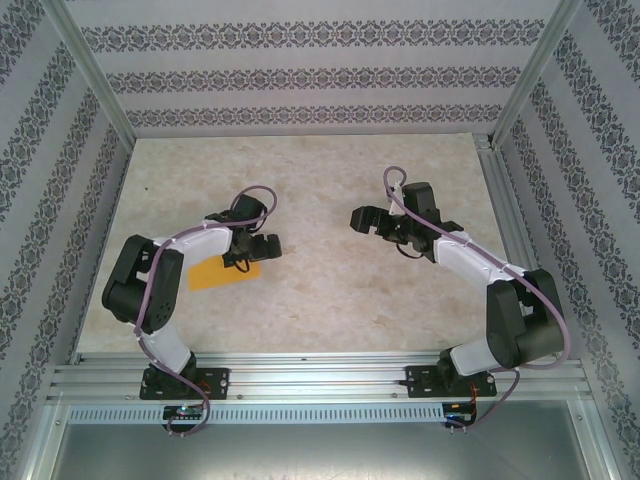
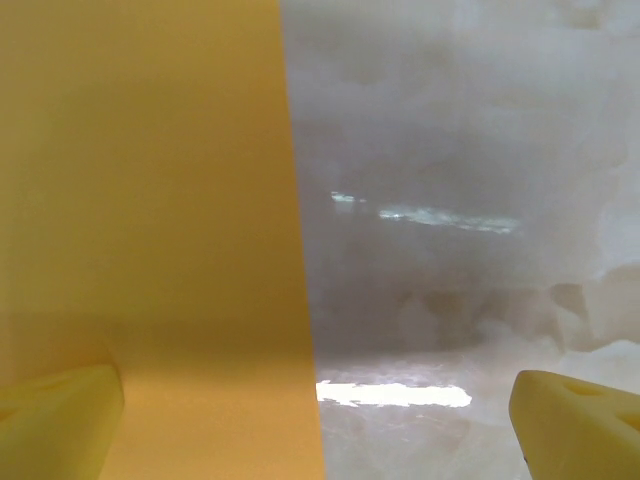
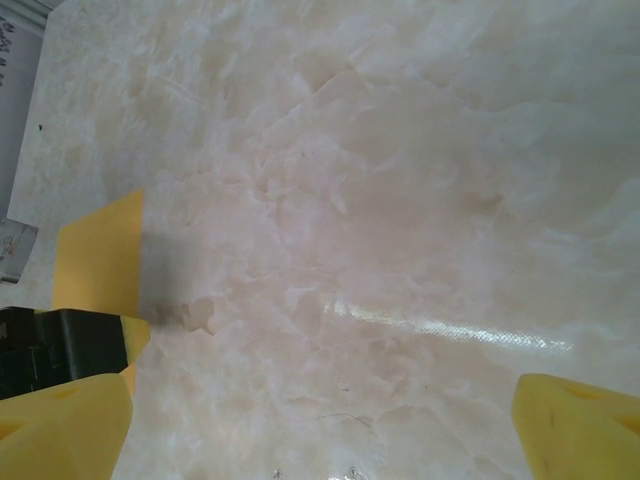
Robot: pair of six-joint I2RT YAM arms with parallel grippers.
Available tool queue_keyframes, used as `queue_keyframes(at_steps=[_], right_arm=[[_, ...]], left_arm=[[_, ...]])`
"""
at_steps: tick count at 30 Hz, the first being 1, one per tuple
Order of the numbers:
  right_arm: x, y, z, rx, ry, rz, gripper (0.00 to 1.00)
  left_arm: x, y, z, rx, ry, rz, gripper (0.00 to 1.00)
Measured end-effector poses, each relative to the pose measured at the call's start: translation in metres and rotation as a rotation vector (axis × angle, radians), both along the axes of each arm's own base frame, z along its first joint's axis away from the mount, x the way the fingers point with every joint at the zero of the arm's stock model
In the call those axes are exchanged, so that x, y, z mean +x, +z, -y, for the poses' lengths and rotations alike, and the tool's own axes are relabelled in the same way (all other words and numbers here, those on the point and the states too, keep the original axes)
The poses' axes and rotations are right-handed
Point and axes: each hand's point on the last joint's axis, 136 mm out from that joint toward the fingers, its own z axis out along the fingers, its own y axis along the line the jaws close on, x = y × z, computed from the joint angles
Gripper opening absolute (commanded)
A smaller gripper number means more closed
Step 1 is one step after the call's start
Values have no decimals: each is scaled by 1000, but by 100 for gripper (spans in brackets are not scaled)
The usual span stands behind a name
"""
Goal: Fold a paper plane with a square sheet of paper (pick it up from the middle)
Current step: Move the square sheet of paper to the center of the table.
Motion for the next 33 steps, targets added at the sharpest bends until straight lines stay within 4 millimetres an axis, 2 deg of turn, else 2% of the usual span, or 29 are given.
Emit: queue_keyframes(at_steps=[9,13,17,20,23,25,28,30,33], right_arm=[[-1,-11,19,-87,-73,-30,98],[-3,-10,39,-109,-140,-25,98],[-10,-15,77,-127,-259,-41,98],[-18,-19,100,-150,-328,-55,98],[-27,-20,116,-170,-372,-66,98],[-30,-17,123,-174,-394,-64,98],[-33,-10,129,-171,-410,-53,98],[-34,-8,128,-170,-405,-50,98],[-37,-8,118,-160,-349,-66,95]], left_arm=[[-10,3,67,-58,-103,-3,100],[-13,6,121,-102,-196,-1,100],[-19,10,187,-152,-316,10,100],[-24,13,226,-189,-382,18,100],[-27,16,261,-221,-446,25,100],[-28,18,274,-237,-469,31,100],[-33,21,278,-240,-494,34,100],[-31,27,276,-235,-499,53,100],[-31,57,256,-230,-485,131,100]])
